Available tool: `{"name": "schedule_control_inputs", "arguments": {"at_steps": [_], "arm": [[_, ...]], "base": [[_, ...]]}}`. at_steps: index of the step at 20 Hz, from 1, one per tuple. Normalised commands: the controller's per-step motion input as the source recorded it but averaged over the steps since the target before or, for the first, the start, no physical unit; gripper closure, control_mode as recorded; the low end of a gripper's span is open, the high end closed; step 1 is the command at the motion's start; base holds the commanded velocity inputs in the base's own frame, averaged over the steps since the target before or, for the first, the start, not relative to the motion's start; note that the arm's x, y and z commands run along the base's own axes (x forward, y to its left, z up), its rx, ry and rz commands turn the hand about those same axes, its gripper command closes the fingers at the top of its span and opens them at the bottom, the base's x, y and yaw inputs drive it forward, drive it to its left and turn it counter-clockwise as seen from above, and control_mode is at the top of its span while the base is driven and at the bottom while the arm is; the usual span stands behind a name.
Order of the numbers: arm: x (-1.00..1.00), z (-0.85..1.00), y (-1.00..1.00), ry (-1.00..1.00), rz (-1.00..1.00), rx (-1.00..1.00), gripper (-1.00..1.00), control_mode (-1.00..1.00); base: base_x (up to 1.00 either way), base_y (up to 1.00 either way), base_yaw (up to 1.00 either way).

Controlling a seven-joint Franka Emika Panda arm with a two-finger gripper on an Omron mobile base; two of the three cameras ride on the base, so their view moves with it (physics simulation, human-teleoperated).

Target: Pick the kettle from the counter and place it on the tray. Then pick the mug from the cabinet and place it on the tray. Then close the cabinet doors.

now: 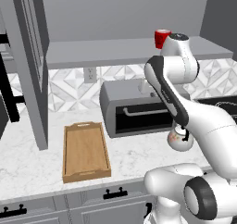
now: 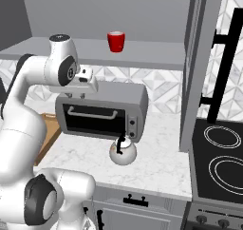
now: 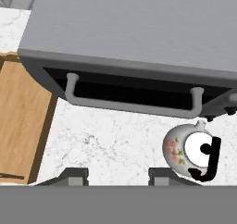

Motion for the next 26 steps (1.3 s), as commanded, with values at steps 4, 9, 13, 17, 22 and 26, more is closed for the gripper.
{"name": "schedule_control_inputs", "arguments": {"at_steps": [4,9,13,17,22,26], "arm": [[-0.17,-0.04,0.00,0.04,0.00,0.00,-1.00,-1.00],[-0.48,-0.18,-0.28,0.08,0.00,0.00,-1.00,-1.00],[-0.61,-0.27,-0.55,0.06,-0.09,0.03,-1.00,-1.00],[-0.44,-0.36,-0.58,0.10,-0.15,0.00,-1.00,-1.00],[-0.20,-0.42,-0.47,0.14,-0.16,0.00,-1.00,-1.00],[0.00,-0.35,-0.41,0.17,-0.11,0.00,-1.00,-1.00]], "base": [[0.00,0.00,0.00],[0.00,0.00,0.00],[0.00,0.00,0.00],[0.00,0.00,0.00],[0.00,0.00,0.00],[0.00,0.00,0.00]]}}
